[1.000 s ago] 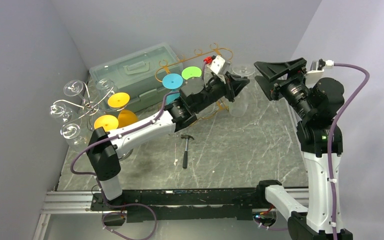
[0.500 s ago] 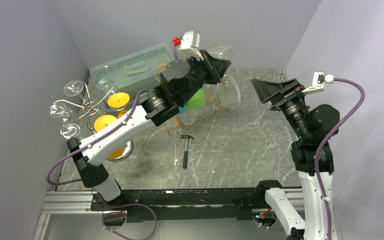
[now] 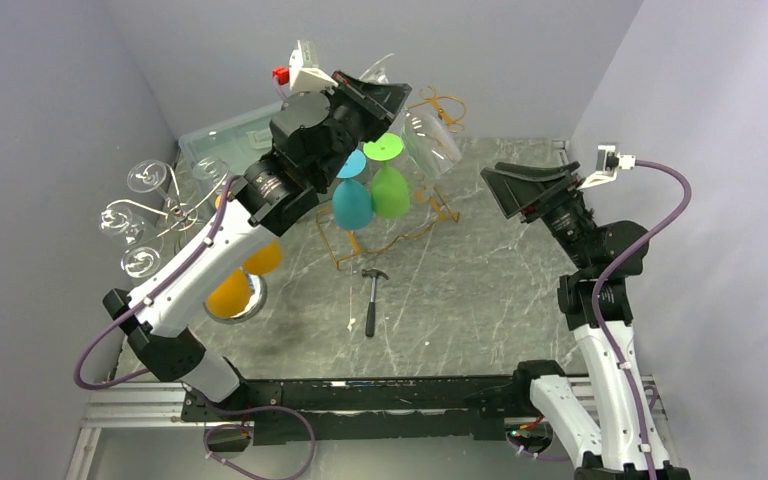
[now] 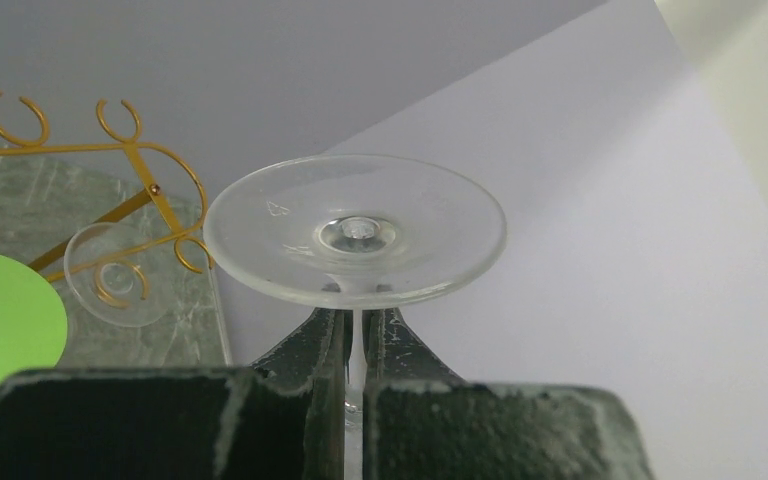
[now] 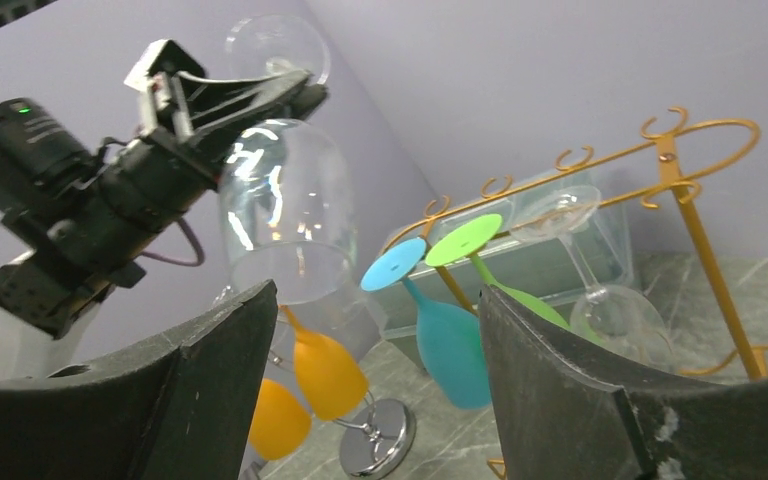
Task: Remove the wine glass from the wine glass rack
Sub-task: Place the wine glass at the center of the board.
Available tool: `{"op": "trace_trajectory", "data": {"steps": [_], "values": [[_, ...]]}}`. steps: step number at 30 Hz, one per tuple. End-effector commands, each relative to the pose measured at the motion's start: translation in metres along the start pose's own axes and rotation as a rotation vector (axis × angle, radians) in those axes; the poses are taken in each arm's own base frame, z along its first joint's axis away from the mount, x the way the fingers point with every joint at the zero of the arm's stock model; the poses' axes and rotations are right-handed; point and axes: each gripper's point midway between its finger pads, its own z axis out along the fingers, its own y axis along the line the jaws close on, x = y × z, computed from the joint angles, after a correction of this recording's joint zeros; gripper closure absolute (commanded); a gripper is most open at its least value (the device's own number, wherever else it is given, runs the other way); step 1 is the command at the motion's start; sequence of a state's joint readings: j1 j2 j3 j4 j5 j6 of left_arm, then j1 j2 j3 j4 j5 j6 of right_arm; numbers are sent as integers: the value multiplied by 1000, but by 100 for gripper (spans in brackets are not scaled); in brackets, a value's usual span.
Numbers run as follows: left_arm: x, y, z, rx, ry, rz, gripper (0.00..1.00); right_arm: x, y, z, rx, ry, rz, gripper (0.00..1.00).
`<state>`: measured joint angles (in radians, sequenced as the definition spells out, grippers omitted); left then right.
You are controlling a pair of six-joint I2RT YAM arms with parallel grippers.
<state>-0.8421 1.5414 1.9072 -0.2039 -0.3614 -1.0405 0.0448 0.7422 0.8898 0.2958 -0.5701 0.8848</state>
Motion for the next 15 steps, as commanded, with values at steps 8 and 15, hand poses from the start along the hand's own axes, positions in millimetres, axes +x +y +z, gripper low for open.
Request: {"op": "trace_trajectory", "data": {"steps": [8,15], "values": [[-16,-24,-6,73,-29,-217,100,3,41,29,-131,-21,-126,31],[-12,-22,-5,77,-19,-246,100,9,35,43,-99,-53,-88,44]]}}
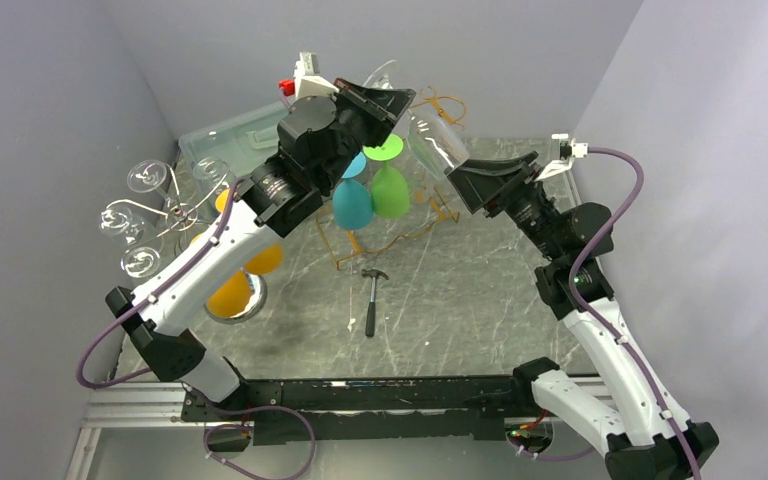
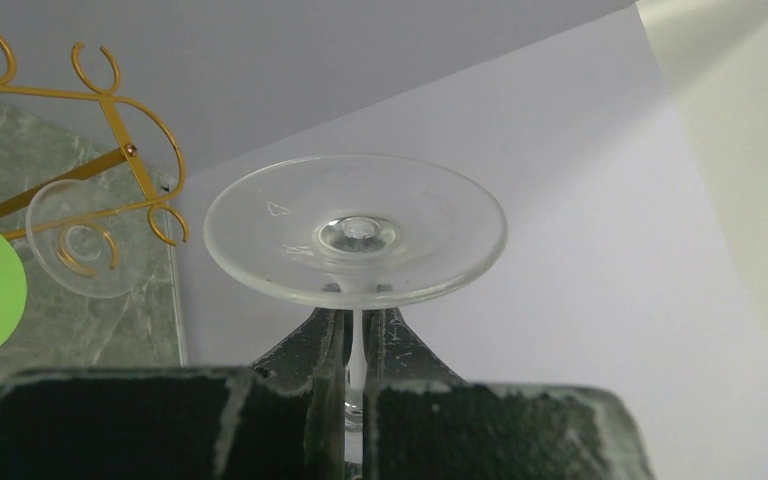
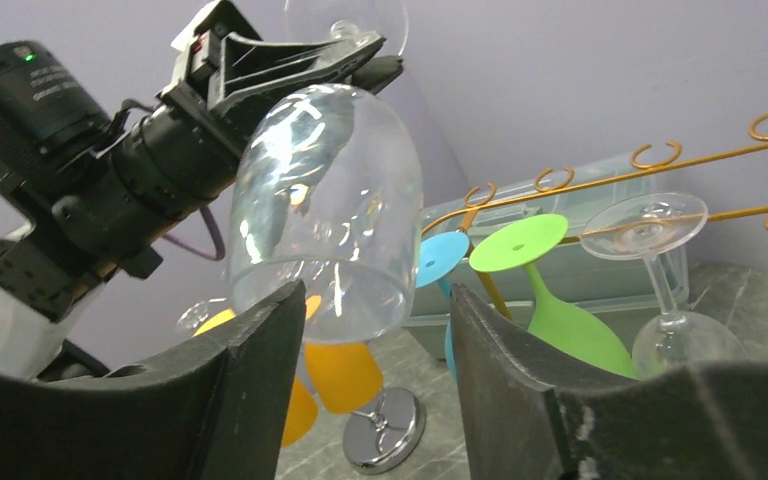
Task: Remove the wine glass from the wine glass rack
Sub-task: Place the wine glass at the center of the board.
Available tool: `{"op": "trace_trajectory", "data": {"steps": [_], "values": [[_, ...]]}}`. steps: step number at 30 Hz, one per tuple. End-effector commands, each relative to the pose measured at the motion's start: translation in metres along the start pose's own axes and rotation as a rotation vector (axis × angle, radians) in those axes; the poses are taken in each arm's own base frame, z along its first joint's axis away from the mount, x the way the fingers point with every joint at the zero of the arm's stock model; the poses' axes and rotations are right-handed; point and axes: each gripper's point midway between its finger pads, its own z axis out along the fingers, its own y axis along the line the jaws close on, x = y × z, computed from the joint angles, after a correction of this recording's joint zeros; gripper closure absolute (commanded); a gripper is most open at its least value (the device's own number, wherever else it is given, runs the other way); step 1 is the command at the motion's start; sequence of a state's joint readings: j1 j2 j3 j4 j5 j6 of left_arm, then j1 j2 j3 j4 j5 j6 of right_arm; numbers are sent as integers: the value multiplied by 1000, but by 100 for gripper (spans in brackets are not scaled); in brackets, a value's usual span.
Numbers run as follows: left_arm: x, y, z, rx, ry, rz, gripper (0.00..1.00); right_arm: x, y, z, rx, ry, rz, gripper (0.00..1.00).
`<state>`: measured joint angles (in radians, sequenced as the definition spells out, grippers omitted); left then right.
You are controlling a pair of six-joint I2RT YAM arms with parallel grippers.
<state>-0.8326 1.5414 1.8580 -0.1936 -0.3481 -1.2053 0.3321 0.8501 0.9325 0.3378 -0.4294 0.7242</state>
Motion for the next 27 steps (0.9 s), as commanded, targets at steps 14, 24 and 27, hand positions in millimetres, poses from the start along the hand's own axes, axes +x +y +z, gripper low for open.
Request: {"op": "trace_trajectory", "data": {"steps": [14,24,27], "values": [[-12,-32,-11,128,-21,-149,100,-33,4,22,47,-184,16,78],[0,-21,-10,110,16,-124,95,-42,1,15,116,-223,29,100],[7,-17,-10,102,36,-95,84,-45,2,13,132,-231,33,100]]}}
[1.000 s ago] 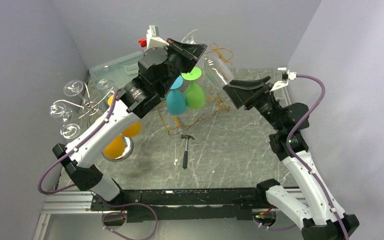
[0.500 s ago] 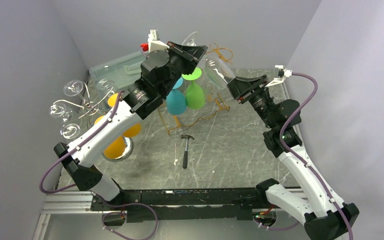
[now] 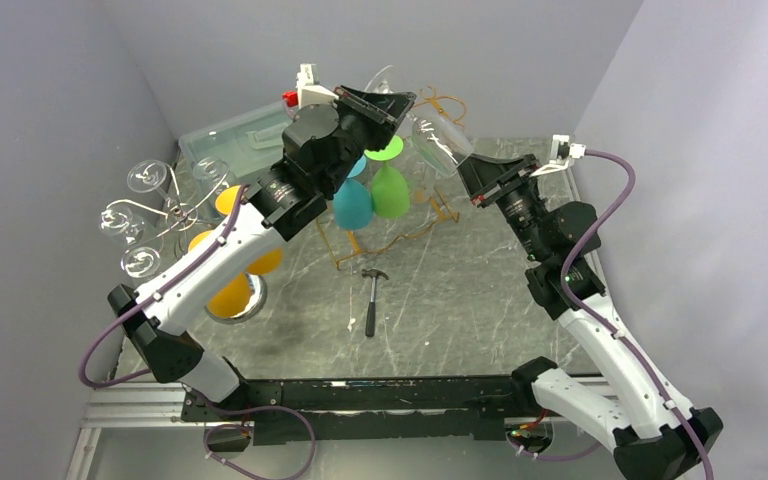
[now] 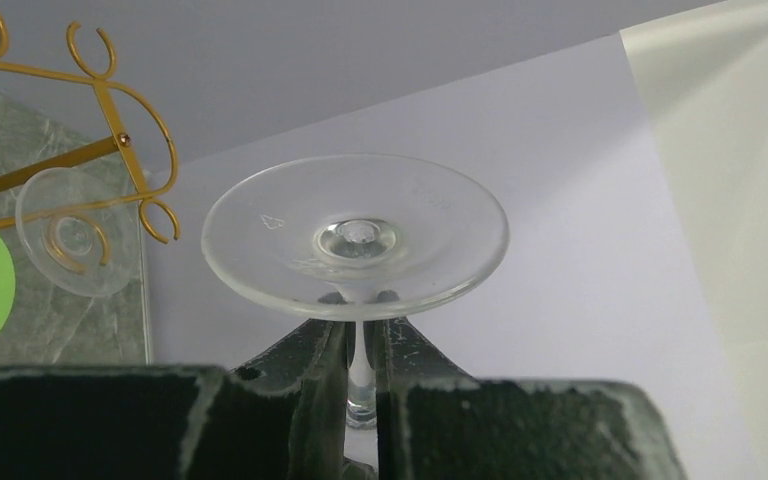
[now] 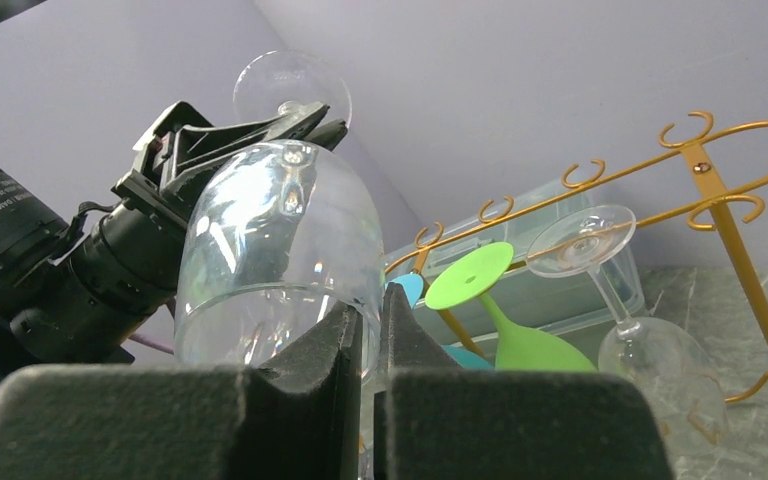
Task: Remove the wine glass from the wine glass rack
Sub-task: Place the wine glass at the center of the board.
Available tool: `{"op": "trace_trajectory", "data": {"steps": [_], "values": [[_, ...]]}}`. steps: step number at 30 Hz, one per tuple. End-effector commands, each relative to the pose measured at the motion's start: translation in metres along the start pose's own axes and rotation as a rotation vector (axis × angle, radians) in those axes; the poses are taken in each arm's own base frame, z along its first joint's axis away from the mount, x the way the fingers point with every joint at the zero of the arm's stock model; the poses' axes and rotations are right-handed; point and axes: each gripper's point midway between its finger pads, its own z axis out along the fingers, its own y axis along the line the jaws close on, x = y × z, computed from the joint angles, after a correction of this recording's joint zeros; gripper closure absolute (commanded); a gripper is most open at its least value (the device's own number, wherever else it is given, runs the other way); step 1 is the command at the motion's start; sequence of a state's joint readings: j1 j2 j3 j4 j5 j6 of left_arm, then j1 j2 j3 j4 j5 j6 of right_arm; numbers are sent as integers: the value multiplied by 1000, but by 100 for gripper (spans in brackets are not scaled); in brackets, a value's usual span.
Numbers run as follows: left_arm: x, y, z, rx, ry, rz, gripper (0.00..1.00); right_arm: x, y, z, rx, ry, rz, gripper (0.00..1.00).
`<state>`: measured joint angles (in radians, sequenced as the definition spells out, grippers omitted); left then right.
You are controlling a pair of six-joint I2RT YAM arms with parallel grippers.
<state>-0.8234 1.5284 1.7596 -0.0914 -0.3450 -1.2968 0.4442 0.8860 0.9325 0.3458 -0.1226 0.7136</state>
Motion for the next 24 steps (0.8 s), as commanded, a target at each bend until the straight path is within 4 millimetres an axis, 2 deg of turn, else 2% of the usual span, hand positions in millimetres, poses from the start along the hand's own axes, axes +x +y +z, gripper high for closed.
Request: {"op": "trace_trajectory", "data": {"steps": [1,9,14,17,20,24], "values": [[6,-25,-15,82,55,10,80,-40,26,-3,-28,-111,3,100],[14,-14,-19,78,85,86,46,-54,25,-9,21,-144,2,100],[19,-17,-24,101,108,154,27,-67,21,-12,76,-180,-1,100],[21,-20,-30,121,121,201,16,-72,12,-10,147,-180,-13,100],[24,-25,-36,145,147,257,7,-81,4,-10,214,-198,-32,100],[24,-25,-48,157,174,342,1,-91,-7,-6,308,-202,-51,100]]}}
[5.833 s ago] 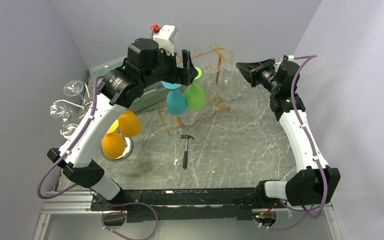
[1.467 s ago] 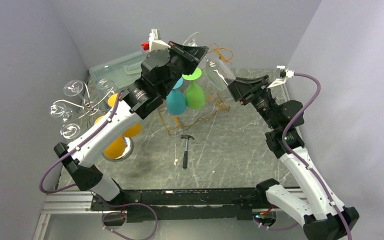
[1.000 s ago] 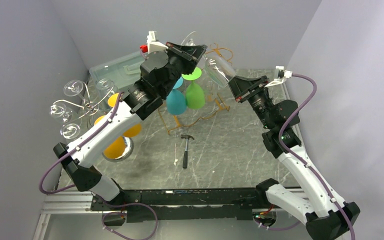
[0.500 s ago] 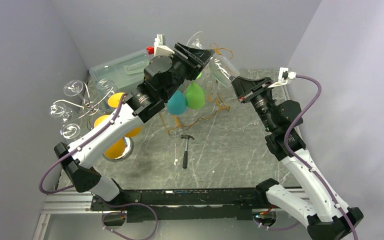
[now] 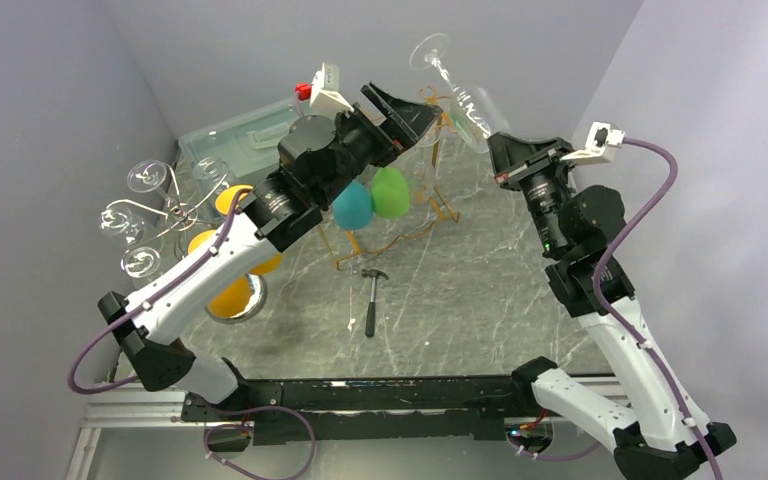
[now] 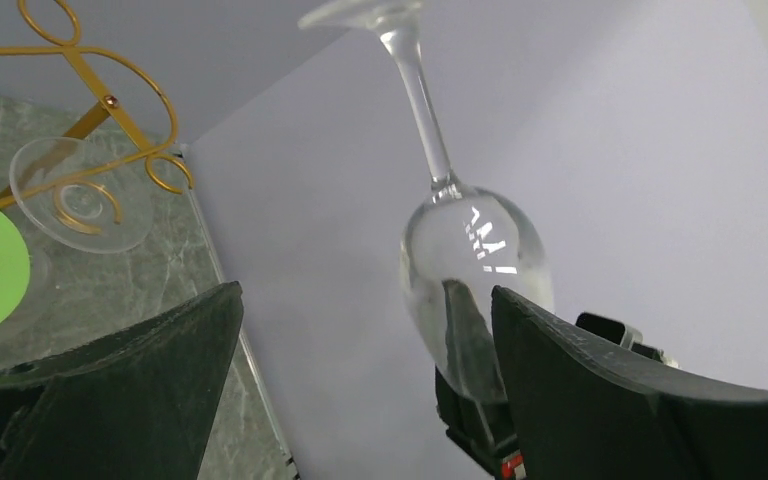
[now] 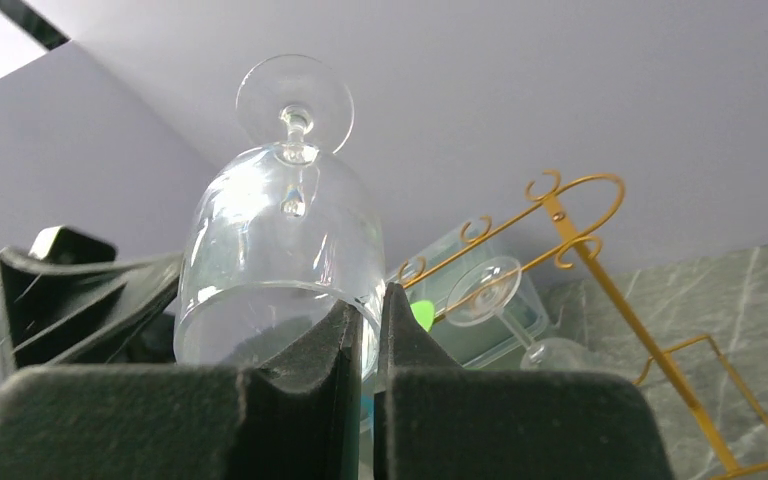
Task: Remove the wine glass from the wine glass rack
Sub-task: Place the wine glass at the center of the board.
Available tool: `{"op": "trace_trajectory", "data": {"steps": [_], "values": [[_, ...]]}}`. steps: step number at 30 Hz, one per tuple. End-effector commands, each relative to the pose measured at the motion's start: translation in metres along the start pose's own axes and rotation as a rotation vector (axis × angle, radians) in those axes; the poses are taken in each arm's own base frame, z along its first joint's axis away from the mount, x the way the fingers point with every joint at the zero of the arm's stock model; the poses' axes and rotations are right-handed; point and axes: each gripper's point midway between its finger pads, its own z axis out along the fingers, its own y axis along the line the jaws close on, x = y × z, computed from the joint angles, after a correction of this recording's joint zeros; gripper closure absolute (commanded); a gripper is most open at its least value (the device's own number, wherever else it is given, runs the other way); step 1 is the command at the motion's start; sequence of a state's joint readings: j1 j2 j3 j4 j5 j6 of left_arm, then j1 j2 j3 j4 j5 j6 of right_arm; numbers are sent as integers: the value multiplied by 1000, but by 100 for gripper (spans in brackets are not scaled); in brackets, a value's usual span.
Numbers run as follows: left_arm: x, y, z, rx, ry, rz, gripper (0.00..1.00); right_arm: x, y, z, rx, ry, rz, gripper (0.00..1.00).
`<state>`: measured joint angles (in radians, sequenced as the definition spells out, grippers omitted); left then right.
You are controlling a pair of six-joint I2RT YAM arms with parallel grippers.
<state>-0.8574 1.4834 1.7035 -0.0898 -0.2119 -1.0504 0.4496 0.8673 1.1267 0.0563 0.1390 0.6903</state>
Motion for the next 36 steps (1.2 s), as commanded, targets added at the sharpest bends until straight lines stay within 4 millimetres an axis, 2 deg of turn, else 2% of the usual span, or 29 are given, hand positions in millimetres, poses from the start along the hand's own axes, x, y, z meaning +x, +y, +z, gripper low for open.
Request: {"op": "trace_trajectory", "data": {"steps": [1,7,12,16,22,24,32,36], "values": [[-12,-27,-29,89,13,133,1,-39,2,5,96,-91,-30,100],[-17,-20,-54,75,49,355,1,-49,-31,6,335,-70,-117,100],[-14,-11,-72,68,127,563,1,-49,-64,-6,542,-24,-206,100],[-2,0,-86,75,221,659,0,-42,-94,-21,716,51,-289,100],[16,15,-104,87,345,722,0,-34,-144,-43,903,178,-317,100],[21,19,-109,93,374,732,1,-37,-168,-53,966,218,-295,100],[42,37,-122,108,471,745,1,-16,-238,-93,1173,471,-226,100],[49,42,-126,113,498,739,1,-7,-267,-108,1255,562,-202,100]]}}
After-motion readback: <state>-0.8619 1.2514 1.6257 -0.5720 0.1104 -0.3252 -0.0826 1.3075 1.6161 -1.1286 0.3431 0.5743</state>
